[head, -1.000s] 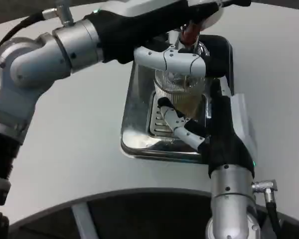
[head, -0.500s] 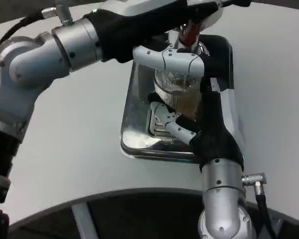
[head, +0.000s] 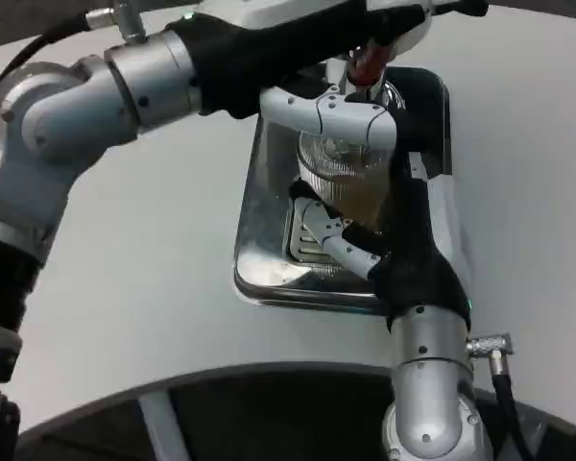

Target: Grasp the cup under the faucet to collect the drink, then remove the cup.

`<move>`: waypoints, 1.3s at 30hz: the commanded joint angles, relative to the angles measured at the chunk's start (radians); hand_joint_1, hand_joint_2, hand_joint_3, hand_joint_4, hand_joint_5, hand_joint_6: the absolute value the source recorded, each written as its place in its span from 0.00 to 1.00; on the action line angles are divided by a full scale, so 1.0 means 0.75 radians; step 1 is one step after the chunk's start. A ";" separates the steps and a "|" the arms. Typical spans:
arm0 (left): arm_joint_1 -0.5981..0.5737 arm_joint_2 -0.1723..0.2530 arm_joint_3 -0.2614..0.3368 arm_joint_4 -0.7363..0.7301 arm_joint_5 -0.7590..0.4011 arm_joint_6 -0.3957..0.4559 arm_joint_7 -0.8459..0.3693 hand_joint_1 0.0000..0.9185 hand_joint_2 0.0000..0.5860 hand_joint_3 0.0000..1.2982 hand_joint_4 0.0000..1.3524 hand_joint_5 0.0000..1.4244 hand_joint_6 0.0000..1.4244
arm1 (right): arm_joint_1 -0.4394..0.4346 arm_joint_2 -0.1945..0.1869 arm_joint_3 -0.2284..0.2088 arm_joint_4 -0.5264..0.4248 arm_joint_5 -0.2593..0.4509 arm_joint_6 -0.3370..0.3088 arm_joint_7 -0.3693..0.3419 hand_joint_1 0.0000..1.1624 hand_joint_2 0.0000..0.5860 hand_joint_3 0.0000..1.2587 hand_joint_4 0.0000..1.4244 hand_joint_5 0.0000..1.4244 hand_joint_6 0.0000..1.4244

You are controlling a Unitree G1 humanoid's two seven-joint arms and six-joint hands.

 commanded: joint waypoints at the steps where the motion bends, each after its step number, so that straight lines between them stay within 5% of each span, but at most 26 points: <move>1: 0.000 -0.010 -0.045 0.039 0.047 -0.005 -0.020 0.00 0.18 0.08 0.00 0.00 0.08 | -0.004 0.091 -0.016 0.020 0.022 -0.024 -0.011 0.60 0.43 0.00 0.00 0.00 0.02; 39: -0.016 -0.008 -0.074 0.050 0.028 -0.035 -0.053 0.00 0.19 0.09 0.00 0.00 0.08 | -0.048 0.121 -0.018 0.093 0.058 -0.065 -0.051 0.58 0.42 0.00 0.00 0.00 0.02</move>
